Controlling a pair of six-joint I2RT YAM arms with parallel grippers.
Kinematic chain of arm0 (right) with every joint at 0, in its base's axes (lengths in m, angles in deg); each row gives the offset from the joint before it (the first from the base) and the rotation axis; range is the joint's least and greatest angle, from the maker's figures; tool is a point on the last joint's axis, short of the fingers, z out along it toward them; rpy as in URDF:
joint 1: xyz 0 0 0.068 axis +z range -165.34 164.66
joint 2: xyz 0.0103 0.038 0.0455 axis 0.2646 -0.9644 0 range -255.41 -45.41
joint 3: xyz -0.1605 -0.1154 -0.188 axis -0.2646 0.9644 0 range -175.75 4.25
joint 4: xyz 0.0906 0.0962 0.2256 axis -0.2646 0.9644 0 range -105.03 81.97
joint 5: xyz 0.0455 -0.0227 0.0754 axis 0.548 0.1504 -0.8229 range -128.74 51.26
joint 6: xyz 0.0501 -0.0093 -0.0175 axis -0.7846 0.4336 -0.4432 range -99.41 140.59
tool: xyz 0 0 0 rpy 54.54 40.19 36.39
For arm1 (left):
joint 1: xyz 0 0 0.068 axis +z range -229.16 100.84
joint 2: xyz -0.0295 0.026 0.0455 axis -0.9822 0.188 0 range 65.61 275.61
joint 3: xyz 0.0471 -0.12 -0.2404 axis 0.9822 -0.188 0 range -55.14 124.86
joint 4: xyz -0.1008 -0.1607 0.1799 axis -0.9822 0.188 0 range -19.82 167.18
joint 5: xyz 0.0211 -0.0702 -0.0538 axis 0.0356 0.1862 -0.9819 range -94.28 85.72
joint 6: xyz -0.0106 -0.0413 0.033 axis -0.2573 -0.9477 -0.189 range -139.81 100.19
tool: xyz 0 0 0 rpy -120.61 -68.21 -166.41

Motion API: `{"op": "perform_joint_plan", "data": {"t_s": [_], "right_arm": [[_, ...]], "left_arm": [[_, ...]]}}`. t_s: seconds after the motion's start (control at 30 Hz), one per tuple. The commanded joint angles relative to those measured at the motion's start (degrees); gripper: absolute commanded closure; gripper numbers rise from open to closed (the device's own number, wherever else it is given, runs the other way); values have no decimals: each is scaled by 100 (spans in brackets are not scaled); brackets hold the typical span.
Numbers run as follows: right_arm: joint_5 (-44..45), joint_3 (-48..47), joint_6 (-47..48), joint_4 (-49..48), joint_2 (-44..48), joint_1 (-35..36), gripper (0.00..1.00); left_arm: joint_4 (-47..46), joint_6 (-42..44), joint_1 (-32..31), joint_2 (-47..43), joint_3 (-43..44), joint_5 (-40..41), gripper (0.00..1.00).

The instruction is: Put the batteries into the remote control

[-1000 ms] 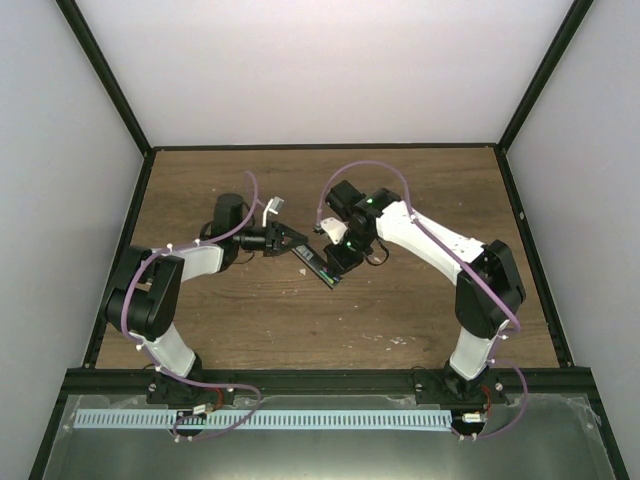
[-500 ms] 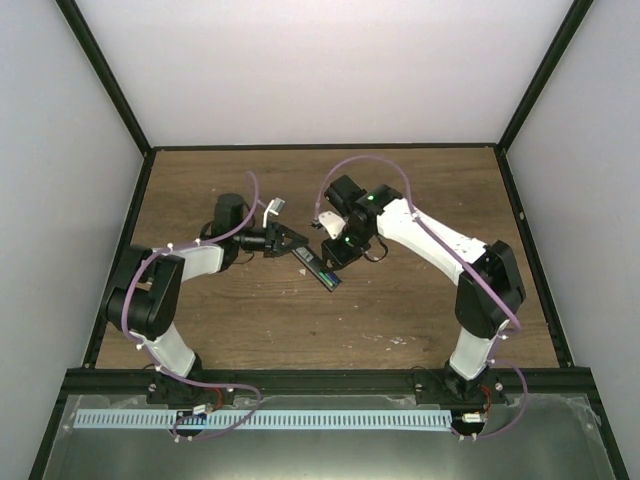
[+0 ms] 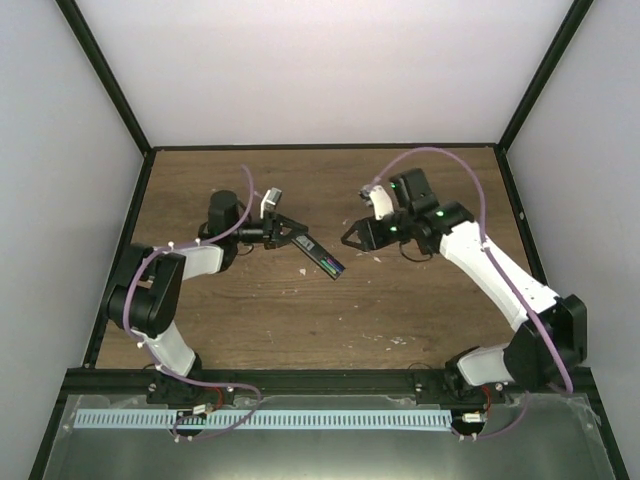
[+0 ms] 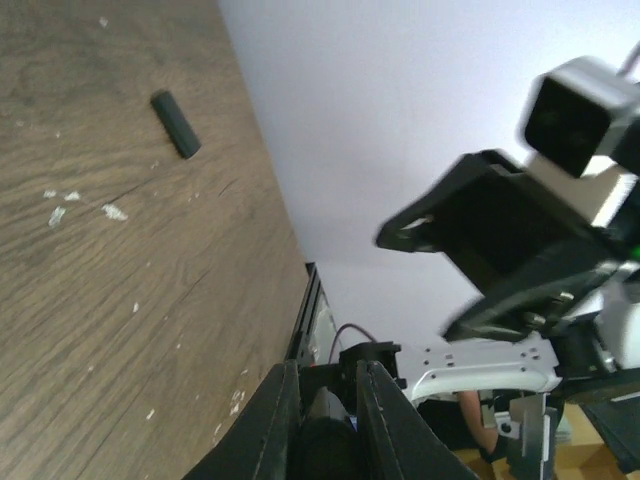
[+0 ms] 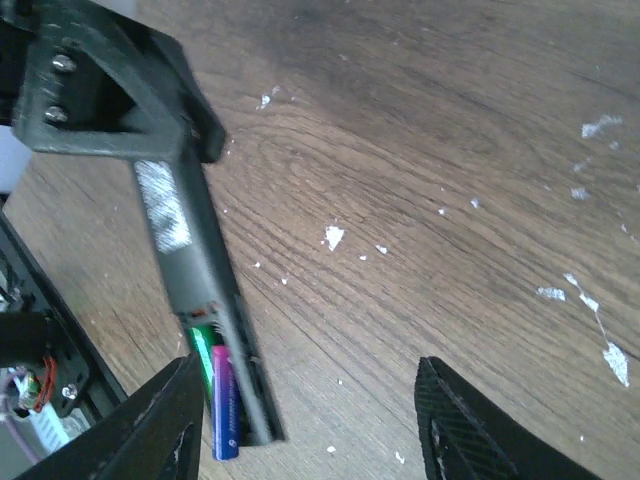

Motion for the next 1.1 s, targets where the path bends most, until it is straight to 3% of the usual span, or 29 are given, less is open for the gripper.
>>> {"op": "perform_joint_plan", "data": {"t_s": [0.0, 0.13, 0.2, 0.5, 0.87, 1.07], "right_arm": [[-1023, 603, -331, -848, 307, -478, 49], [-1663, 990, -545, -1212, 426, -599, 49], [-1722, 1093, -632, -1299, 449, -614, 49], [-1506, 1016, -650, -1198, 508, -675, 49], [-2485, 1138, -1176, -1812, 278, -695, 51], [-2654, 1111, -1177, -1612, -33, -695, 53]], "left_arm": [[-2661, -2000, 186, 310, -233, -61, 100], [-4940, -3691, 348, 751, -398, 197, 100], [-5505, -4155, 405, 998, -448, 337, 100], [-5518, -4013, 406, 1017, -656, 517, 100], [-5519, -4031, 407, 867, -663, 566, 100], [-5518, -4015, 403, 825, -710, 551, 100]]}}
